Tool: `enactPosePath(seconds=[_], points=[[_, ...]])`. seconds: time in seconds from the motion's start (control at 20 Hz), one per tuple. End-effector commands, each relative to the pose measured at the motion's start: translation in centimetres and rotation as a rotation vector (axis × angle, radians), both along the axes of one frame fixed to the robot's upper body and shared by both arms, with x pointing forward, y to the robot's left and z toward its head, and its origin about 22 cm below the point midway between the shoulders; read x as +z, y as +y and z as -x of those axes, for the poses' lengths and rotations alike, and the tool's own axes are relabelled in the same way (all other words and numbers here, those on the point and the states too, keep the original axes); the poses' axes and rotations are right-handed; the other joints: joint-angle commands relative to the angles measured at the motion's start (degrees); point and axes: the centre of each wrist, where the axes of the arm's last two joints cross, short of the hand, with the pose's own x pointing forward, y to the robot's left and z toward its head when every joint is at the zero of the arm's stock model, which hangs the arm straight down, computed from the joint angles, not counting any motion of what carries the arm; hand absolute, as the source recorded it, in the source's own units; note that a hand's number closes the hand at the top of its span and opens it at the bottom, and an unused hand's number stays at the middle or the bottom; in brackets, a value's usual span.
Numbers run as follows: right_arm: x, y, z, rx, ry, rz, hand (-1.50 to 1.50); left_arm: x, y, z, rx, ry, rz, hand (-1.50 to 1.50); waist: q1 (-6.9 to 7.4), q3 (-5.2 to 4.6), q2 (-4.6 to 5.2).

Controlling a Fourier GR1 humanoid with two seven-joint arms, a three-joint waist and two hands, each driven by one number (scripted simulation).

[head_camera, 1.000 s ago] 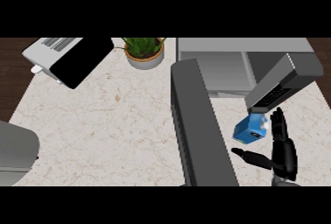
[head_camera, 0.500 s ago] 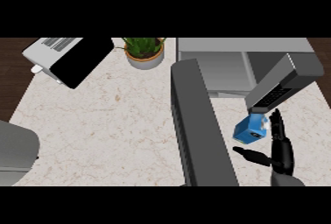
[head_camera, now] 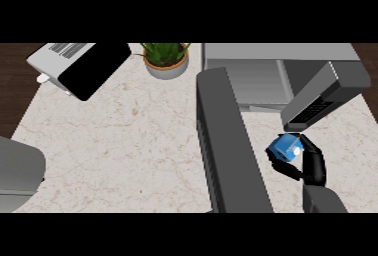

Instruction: Pick up the milk, place it into the microwave and close the microwave

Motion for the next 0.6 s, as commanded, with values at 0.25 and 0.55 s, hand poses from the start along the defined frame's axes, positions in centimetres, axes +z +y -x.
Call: enactPosePath(seconds=[0.25,0.55], points=[[0.4,-1.6,-1.8,0.209,-0.068,-0.010,1.50,0.2,0.0,0.6,-0.033,-0.044,0.016,-1.50,1.36,0.22,0.53],[2.2,-2.1,-4.0,0.401,-0.072,-0.066,1.50,-0.4,-0.1,0.2,-0.034,-0.028,-0.001,-1.50,0.83,0.14,0.33]])
